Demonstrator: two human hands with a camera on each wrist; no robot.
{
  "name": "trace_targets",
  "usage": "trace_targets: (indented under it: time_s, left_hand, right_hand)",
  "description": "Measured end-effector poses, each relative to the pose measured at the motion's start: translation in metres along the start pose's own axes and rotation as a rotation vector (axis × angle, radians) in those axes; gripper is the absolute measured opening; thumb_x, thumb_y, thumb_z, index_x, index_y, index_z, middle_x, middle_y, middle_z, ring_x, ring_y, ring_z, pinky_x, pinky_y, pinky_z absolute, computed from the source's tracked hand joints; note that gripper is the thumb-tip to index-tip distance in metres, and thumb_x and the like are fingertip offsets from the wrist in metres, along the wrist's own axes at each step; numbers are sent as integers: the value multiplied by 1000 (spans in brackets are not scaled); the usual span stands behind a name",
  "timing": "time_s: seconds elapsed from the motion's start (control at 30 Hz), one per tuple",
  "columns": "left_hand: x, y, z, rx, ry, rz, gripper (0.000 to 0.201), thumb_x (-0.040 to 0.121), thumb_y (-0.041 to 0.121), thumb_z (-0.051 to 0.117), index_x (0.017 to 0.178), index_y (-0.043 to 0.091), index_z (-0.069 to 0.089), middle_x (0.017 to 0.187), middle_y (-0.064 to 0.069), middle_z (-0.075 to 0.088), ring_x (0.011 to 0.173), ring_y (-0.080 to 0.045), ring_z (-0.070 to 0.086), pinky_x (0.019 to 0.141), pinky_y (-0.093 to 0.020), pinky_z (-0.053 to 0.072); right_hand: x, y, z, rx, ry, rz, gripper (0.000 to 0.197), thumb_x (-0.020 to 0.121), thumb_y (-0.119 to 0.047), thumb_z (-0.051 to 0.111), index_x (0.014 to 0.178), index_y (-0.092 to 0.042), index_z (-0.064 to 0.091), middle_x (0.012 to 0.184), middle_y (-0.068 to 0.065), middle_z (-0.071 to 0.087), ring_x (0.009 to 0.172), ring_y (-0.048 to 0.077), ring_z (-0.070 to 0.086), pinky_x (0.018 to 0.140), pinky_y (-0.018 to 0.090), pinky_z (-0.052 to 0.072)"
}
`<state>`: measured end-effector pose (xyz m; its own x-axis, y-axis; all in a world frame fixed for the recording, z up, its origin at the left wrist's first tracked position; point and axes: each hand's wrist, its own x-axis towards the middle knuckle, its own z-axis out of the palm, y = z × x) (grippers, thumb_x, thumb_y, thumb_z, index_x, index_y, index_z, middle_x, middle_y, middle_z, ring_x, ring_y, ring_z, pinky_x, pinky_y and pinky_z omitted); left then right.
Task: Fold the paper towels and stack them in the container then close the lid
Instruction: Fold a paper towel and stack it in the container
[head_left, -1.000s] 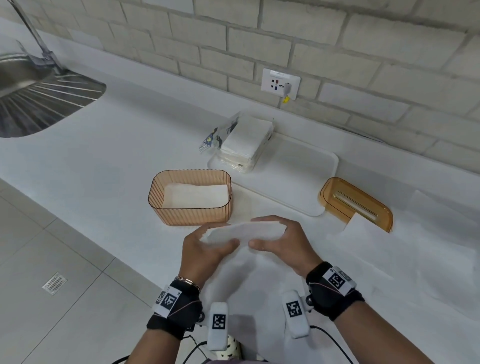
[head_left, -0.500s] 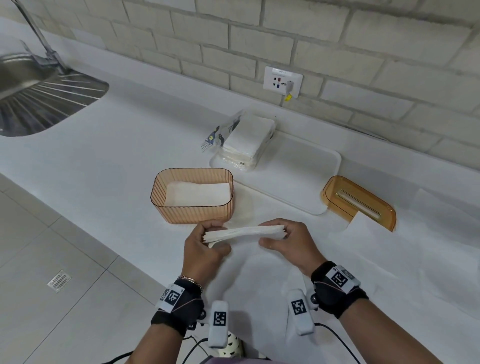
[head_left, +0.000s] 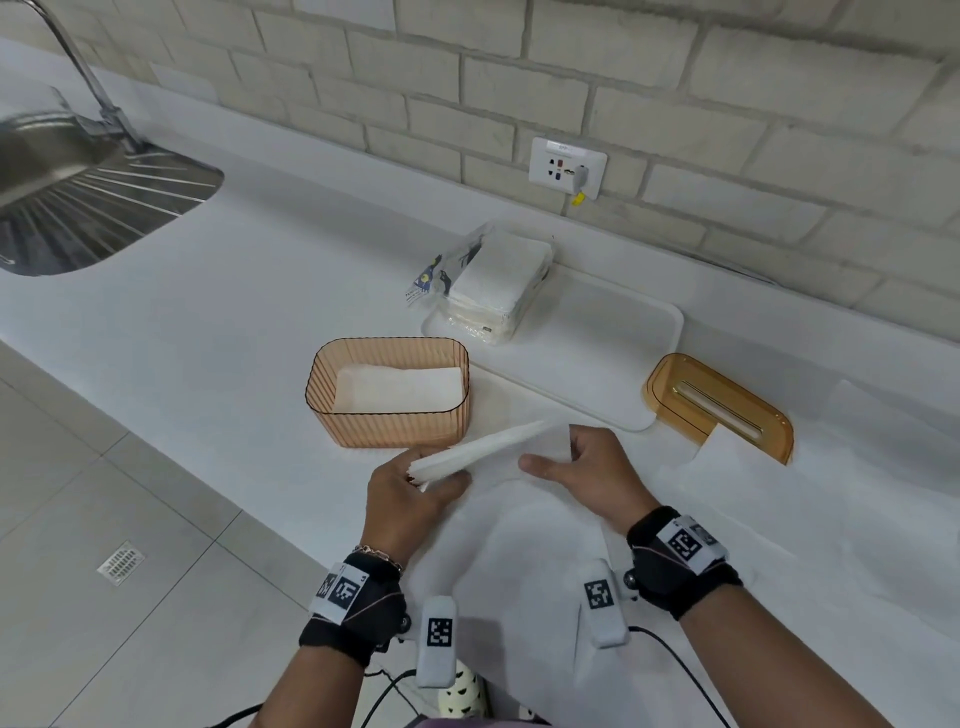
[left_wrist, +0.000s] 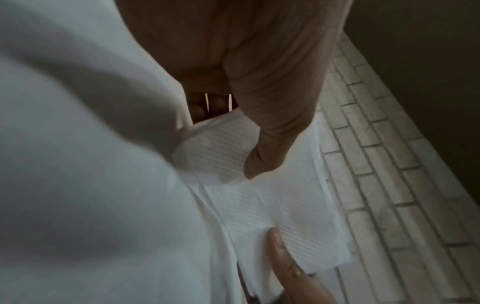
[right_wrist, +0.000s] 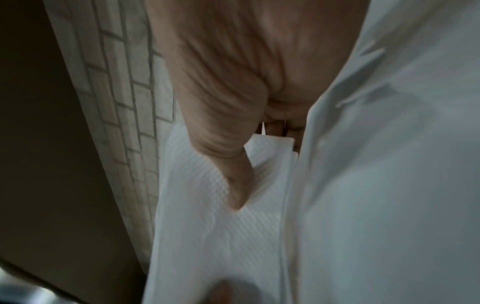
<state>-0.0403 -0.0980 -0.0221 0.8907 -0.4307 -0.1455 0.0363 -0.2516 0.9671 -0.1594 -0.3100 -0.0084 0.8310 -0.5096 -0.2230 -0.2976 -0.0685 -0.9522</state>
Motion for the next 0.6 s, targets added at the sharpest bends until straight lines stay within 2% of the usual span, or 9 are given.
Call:
trace_targets:
  time_s: [0.07, 0.13, 0.23, 0.3, 0.43, 0.5, 0.6]
  left_hand:
    - [1, 10, -6, 1, -17, 9, 19, 74, 11, 93, 83, 22, 79, 79, 4, 78, 66, -6, 66, 61, -19, 52]
    - [2, 17, -11, 38, -54, 47, 19, 74, 13, 93, 82, 23, 79, 79, 5, 78, 67, -8, 68, 60, -21, 53]
    - [3, 25, -11, 109, -83, 91, 17, 75, 18, 93, 81, 24, 78, 74, 8, 77, 63, -7, 67, 56, -21, 51]
    - [5, 26, -6, 146, -90, 109, 17, 75, 20, 93, 83, 25, 79, 75, 7, 77, 63, -10, 68, 56, -25, 52]
    - [4, 22, 5, 179, -77, 126, 18, 75, 21, 93, 87, 26, 81, 80, 12, 79, 73, -12, 75, 65, -26, 58]
    - [3, 16, 10, 180, -86, 78, 20, 74, 22, 94, 88, 23, 81, 79, 9, 80, 73, -14, 75, 67, -31, 60]
    - [0, 5, 17, 218, -110, -21, 28, 69, 31, 96, 88, 22, 78, 80, 6, 80, 73, -9, 76, 69, -38, 65]
  right_hand:
    - [-4, -20, -7, 157, -37, -31, 31, 78, -14, 91, 106, -9, 80, 102, 4, 82, 96, 21, 79, 86, 35, 63]
    - [-7, -38, -9, 295, -60, -71, 32, 74, -10, 91, 102, -5, 78, 100, 9, 81, 91, 22, 77, 83, 31, 62]
    - [-10, -51, -2, 408, -94, -113, 27, 65, -12, 91, 90, -14, 80, 95, 9, 79, 90, 21, 75, 83, 28, 60]
    - [-11, -54, 7, 452, -122, -128, 24, 65, -10, 90, 86, -16, 80, 91, 7, 78, 90, 21, 74, 82, 27, 58]
    - [-12, -52, 21, 410, -161, -134, 24, 74, -5, 87, 95, -10, 76, 91, 3, 77, 92, 17, 73, 79, 25, 57]
    - [-10, -43, 25, 333, -161, -103, 24, 80, -2, 86, 101, -10, 76, 95, 3, 78, 94, 16, 73, 79, 25, 57]
    - [-7, -24, 31, 219, -183, -34, 29, 87, -9, 84, 114, -9, 75, 107, 3, 80, 104, 18, 75, 83, 23, 57]
